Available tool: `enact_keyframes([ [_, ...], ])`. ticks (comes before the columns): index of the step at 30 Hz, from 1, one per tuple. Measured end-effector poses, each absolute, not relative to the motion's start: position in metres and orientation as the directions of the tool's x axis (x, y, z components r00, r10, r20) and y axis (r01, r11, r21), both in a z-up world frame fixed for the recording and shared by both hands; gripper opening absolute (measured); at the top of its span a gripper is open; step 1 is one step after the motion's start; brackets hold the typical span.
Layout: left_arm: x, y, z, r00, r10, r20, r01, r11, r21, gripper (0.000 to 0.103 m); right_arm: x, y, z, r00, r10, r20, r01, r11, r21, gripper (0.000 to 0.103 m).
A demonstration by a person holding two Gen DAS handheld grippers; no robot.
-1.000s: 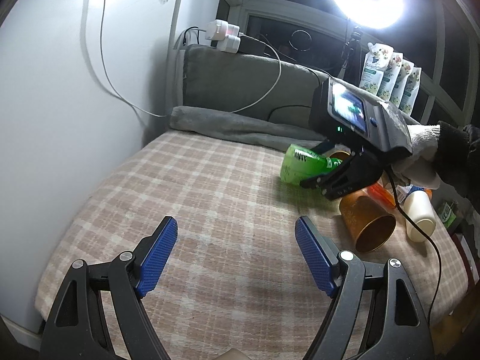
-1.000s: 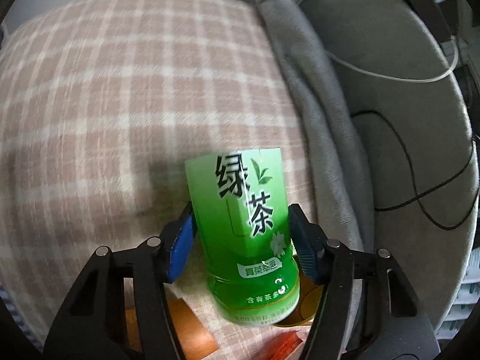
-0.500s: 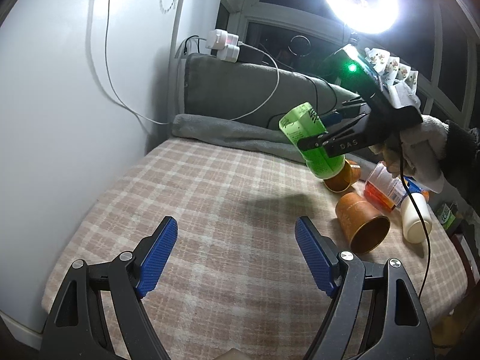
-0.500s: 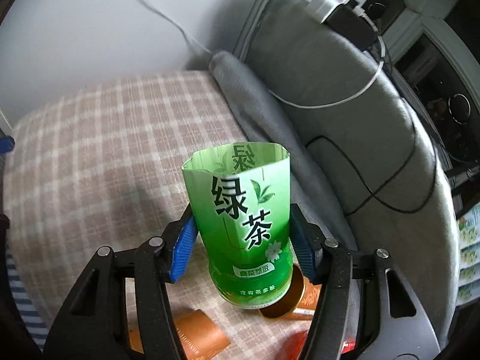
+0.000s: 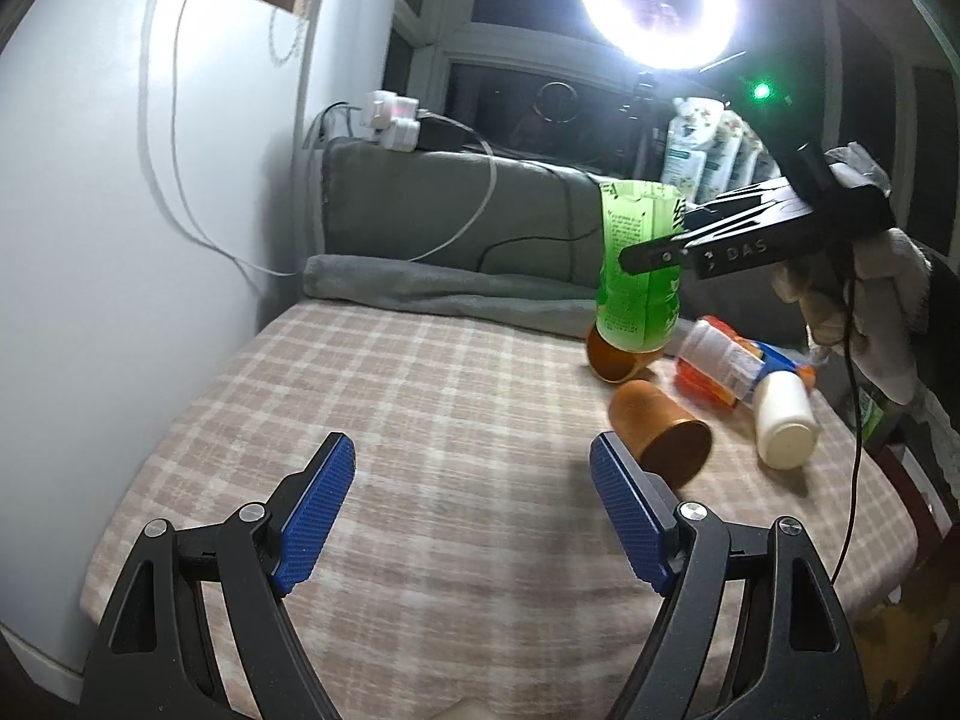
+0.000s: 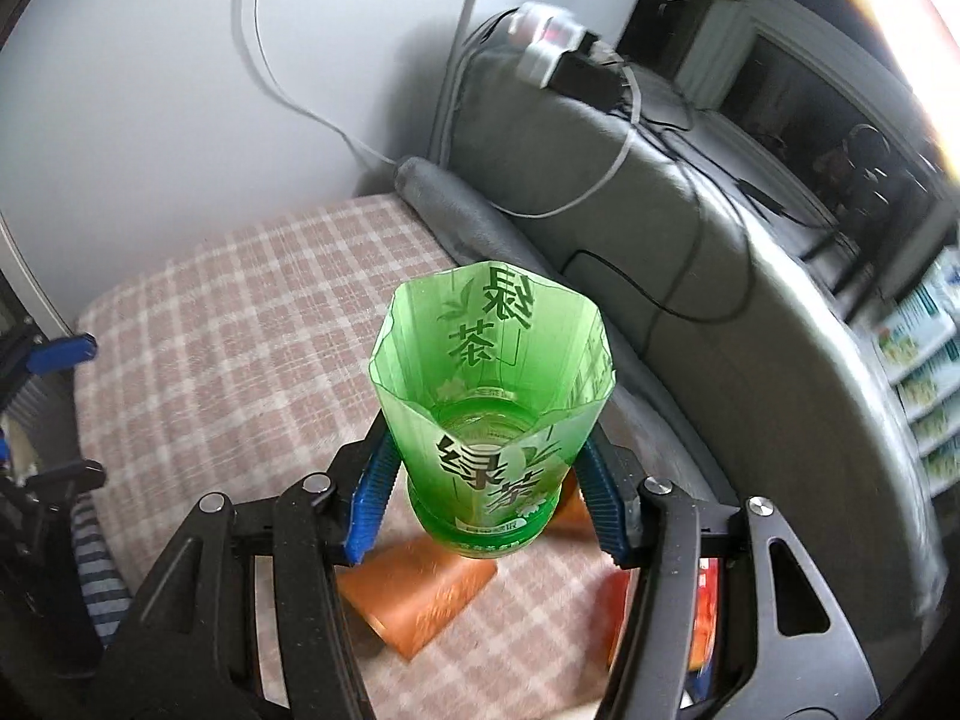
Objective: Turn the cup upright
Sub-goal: 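Carry the green bottle open end up in the right tool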
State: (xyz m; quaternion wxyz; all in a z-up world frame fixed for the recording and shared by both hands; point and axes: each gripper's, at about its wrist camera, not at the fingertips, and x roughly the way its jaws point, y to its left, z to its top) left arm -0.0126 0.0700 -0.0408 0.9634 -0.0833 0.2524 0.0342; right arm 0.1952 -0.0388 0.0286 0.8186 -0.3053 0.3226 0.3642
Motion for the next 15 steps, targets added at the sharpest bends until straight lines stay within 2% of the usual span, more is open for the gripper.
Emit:
enact_keyframes([
  [7,-0.025,0.046,-0.035,0.880,-0.033,-0.474,-0.032,0.991,-0.128,0.081,0.152,-0.086,0.034,0.522,0.431,-0.736,-0.770,0.609,-0.189,0.058],
  [15,-0.034,0.022,-0.034,0.875,-0.108,-0.472,0.051,0.990,-0.133,0.081,0.103,-0.146,0.017,0.447,0.441,-0.778,-0.740,0.671,-0.045,0.058],
])
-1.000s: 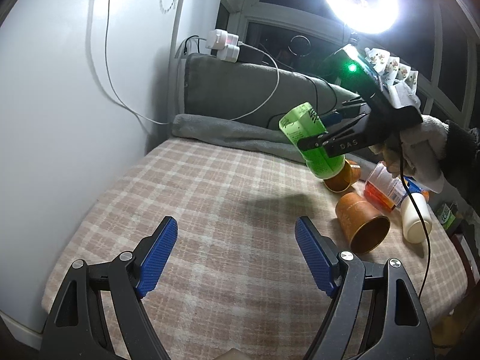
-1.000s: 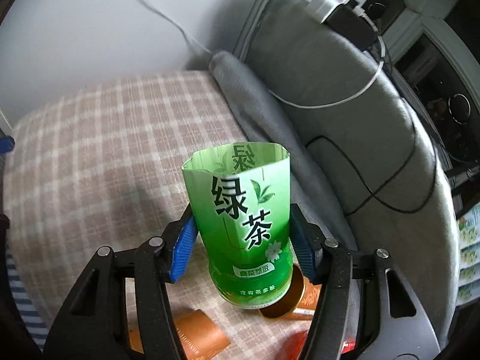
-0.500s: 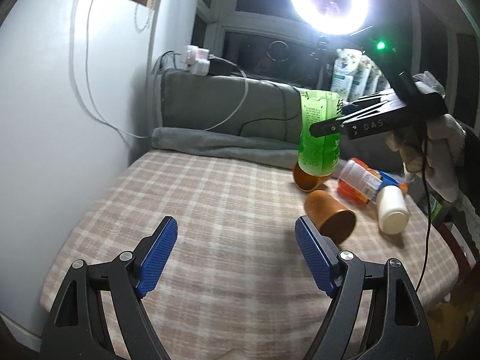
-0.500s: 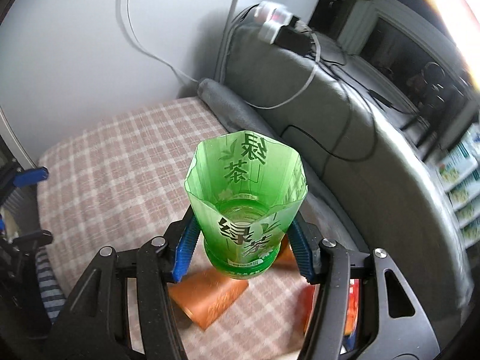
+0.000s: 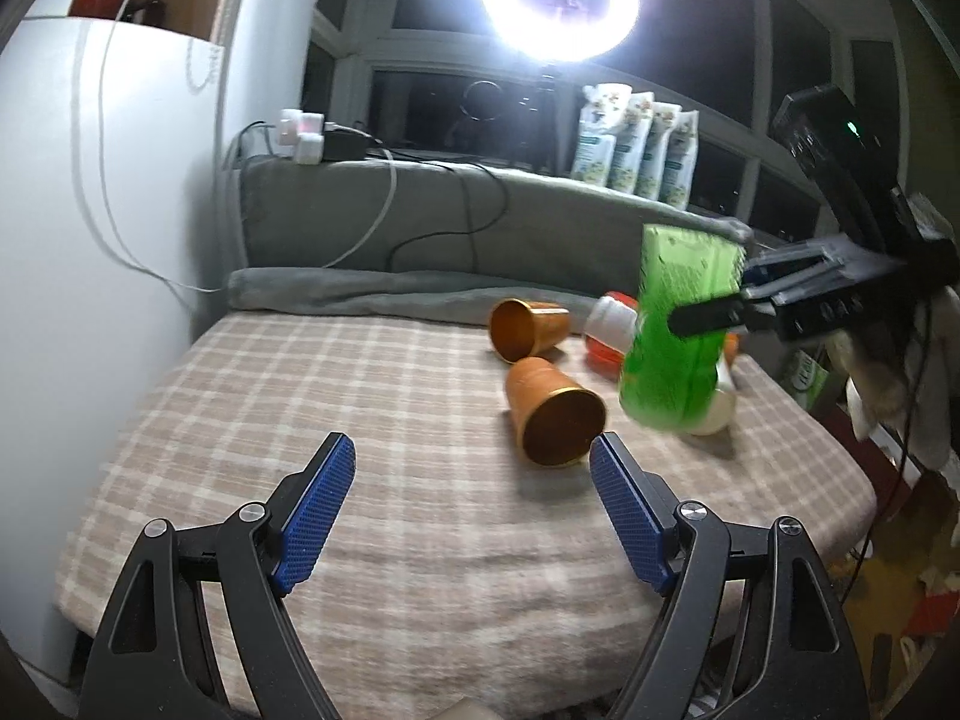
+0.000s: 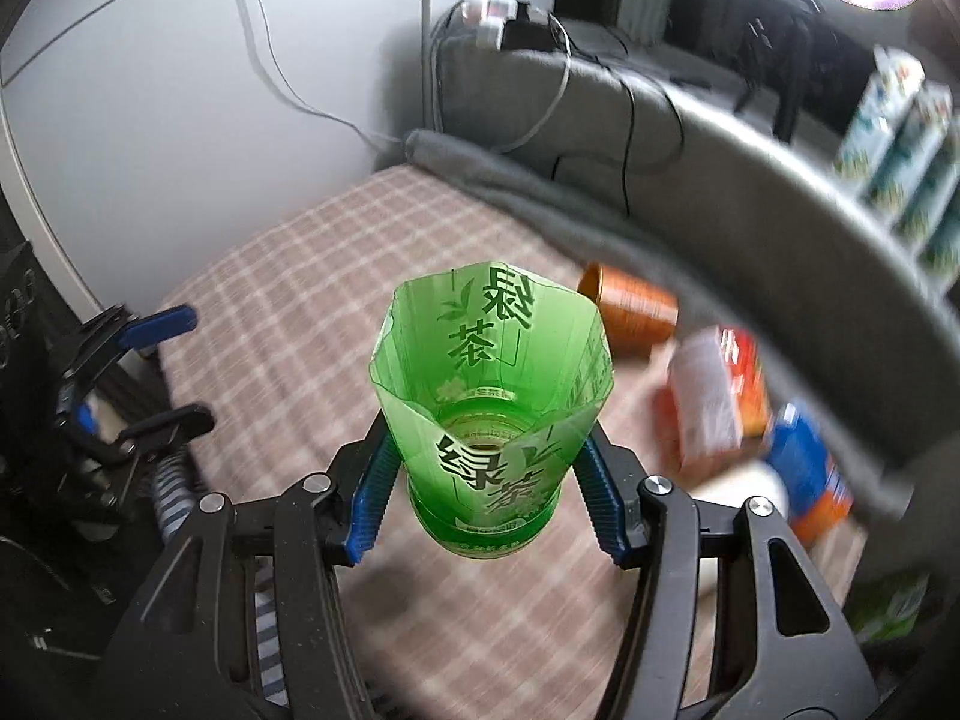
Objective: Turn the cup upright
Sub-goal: 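Carry the green bottle open end up in the right tool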
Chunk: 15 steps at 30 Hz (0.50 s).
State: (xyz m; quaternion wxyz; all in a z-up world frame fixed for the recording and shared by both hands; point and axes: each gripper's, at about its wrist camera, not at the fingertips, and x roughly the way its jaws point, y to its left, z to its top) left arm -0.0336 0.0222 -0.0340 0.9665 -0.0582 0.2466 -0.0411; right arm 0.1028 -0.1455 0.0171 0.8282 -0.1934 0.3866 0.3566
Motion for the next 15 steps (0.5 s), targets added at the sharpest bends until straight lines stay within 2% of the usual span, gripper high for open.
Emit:
enact_keyframes([
  [15,-0.036,0.002,-0.035,0.859,-0.158,-0.488,0.103,0.985,-0.136,0.081,0.109,-0.210,-0.058,0.163,0.579,-0.799,-0.537,0.731,0.421,0.058],
])
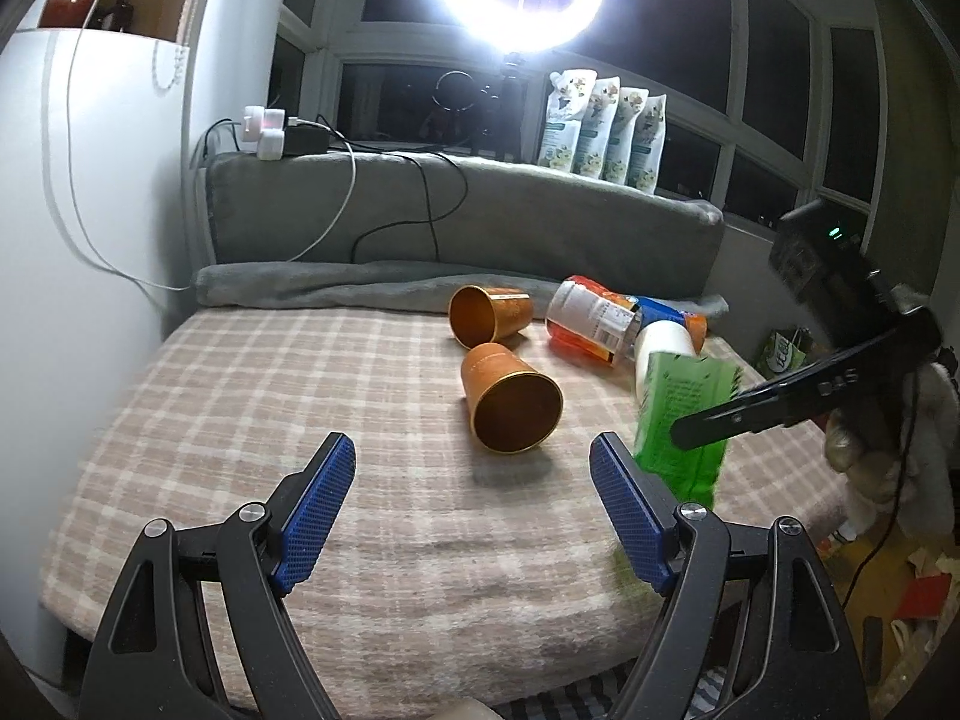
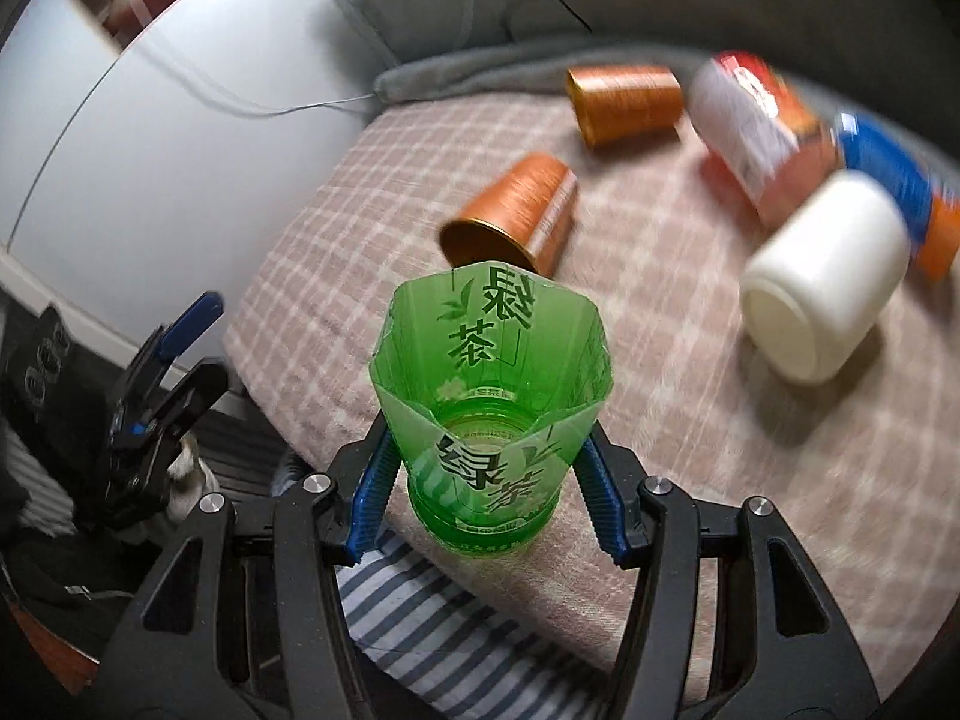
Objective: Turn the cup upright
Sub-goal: 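Carry the green bottle open end up in the right tool, then lower the green bottle to the bed and open the right tool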
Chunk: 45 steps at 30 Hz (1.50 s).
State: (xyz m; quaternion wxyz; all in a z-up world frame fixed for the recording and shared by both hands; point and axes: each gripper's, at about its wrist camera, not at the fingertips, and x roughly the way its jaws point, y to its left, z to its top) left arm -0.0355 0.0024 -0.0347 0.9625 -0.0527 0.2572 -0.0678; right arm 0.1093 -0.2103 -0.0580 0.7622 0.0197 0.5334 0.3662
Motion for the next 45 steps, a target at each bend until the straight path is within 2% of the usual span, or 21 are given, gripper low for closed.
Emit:
enact_keyframes([
  [7,-0.027,0.002,-0.035,0.848,-0.159,-0.506,0.096,0.984,-0.148,0.081,0.131,-0.213,-0.072,0.118,0.618,-0.778,-0.494,0.716,0.493,0.058],
  [29,-0.008,-0.005,-0.038,0.827,-0.178,-0.534,0.107,0.981,-0.161,0.081,0.164,-0.221,-0.090,0.176,0.586,-0.791,-0.417,0.772,0.479,0.059],
  [31,-0.006,-0.006,-0.038,0.825,-0.180,-0.535,0.109,0.981,-0.162,0.081,0.164,-0.220,-0.090,0.178,0.580,-0.795,-0.423,0.774,0.471,0.061],
  [33,-0.005,-0.008,-0.038,0.823,-0.182,-0.538,0.110,0.980,-0.163,0.081,0.162,-0.219,-0.088,0.190,0.573,-0.797,-0.429,0.779,0.458,0.070],
  [35,-0.003,-0.009,-0.038,0.820,-0.187,-0.541,0.112,0.979,-0.169,0.081,0.161,-0.220,-0.087,0.204,0.570,-0.796,-0.431,0.782,0.449,0.076],
  [39,0.002,-0.010,-0.038,0.804,-0.214,-0.554,0.128,0.973,-0.191,0.081,0.157,-0.224,-0.079,0.232,0.577,-0.783,-0.439,0.780,0.445,0.076],
  [45,0.021,-0.010,-0.042,0.738,-0.320,-0.594,0.162,0.939,-0.305,0.081,0.135,-0.242,-0.063,0.335,0.554,-0.762,-0.435,0.808,0.397,0.077],
])
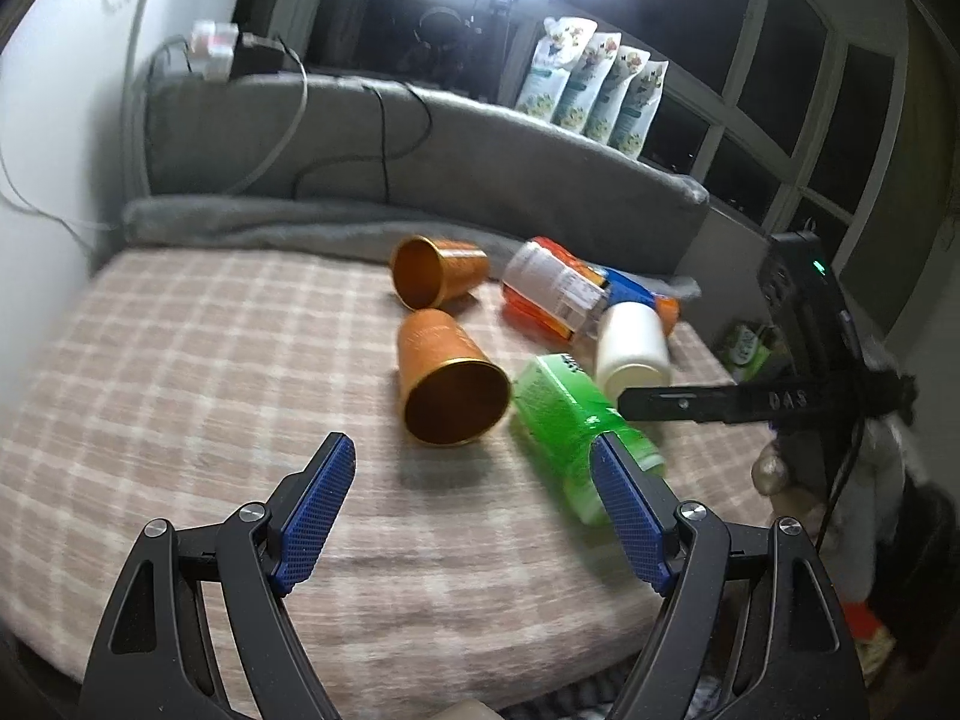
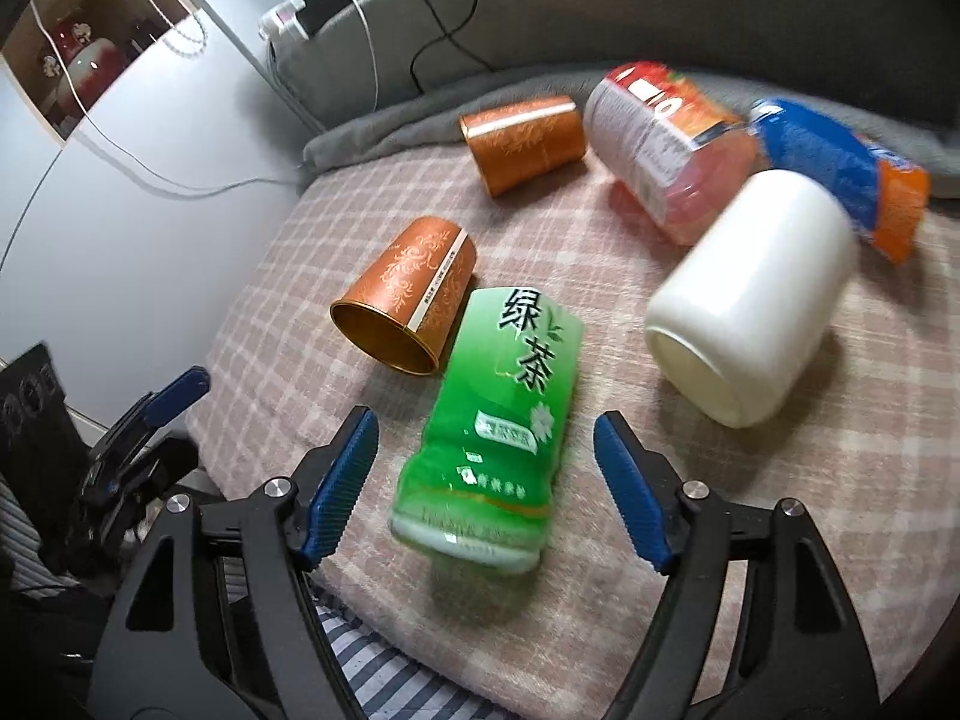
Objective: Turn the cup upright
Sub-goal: 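Lower the green bottle to the bed and open the right tool, then move the left tool to the green bottle lying on its side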
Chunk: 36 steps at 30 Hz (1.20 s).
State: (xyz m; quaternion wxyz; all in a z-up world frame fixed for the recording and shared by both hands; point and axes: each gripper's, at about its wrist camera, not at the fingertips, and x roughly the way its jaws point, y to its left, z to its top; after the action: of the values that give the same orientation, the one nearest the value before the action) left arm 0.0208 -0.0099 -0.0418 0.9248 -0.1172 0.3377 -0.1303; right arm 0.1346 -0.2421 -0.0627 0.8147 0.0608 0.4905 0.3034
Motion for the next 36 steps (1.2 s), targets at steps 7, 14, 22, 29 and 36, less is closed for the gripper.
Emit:
enact_keyframes([
  [7,0.043,-0.022,-0.049,0.647,-0.436,-0.625,0.193,0.887,-0.420,0.081,0.088,-0.260,-0.048,0.504,0.452,-0.736,-0.421,0.873,0.248,0.085],
  [14,0.071,-0.031,-0.062,0.534,-0.557,-0.636,0.175,0.809,-0.561,0.079,0.046,-0.286,-0.034,0.646,0.349,-0.679,-0.332,0.929,0.161,0.089],
  [22,0.101,-0.044,-0.083,0.430,-0.647,-0.629,0.085,0.723,-0.685,0.079,0.026,-0.318,-0.038,0.683,0.310,-0.661,-0.242,0.950,0.196,0.089],
  [29,0.122,-0.047,-0.104,0.392,-0.675,-0.625,-0.011,0.675,-0.737,0.079,0.022,-0.331,-0.044,0.686,0.308,-0.659,-0.216,0.951,0.219,0.089],
  [36,0.134,-0.059,-0.108,0.387,-0.658,-0.646,-0.009,0.698,-0.717,0.079,0.025,-0.337,-0.053,0.678,0.311,-0.666,-0.203,0.950,0.237,0.089],
])
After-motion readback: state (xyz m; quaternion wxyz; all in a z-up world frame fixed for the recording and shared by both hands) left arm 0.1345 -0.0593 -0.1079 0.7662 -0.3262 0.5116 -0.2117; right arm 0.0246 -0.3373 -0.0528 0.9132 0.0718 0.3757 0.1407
